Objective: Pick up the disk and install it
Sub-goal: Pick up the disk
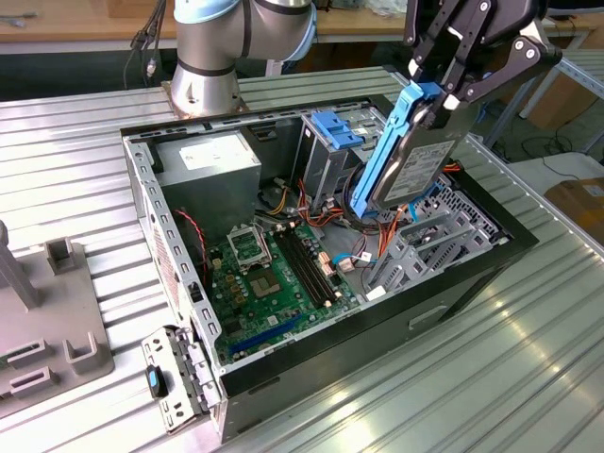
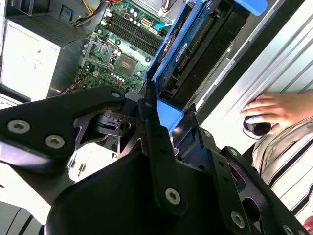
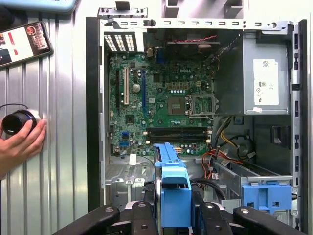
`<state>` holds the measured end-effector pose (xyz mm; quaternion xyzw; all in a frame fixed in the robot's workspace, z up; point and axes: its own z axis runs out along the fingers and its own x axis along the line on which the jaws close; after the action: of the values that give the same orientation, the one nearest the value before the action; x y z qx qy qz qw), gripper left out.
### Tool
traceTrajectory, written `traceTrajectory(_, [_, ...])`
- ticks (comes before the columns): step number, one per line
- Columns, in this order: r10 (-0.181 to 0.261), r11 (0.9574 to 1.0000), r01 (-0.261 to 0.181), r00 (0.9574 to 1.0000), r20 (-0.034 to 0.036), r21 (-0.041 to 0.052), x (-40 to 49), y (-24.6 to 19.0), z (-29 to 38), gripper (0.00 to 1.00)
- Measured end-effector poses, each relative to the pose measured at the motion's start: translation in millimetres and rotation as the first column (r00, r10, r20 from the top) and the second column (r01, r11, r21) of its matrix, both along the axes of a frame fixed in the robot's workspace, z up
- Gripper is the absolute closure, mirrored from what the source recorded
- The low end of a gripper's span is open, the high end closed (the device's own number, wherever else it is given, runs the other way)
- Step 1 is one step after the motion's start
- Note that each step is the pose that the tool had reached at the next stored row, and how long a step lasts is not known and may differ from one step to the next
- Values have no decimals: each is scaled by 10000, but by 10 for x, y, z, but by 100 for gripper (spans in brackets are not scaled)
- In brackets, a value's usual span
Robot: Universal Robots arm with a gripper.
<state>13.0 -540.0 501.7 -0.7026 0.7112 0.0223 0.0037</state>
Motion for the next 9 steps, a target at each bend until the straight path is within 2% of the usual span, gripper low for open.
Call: traceTrajectory(9, [0,10000,0,10000,0,0,0,-16,0,63])
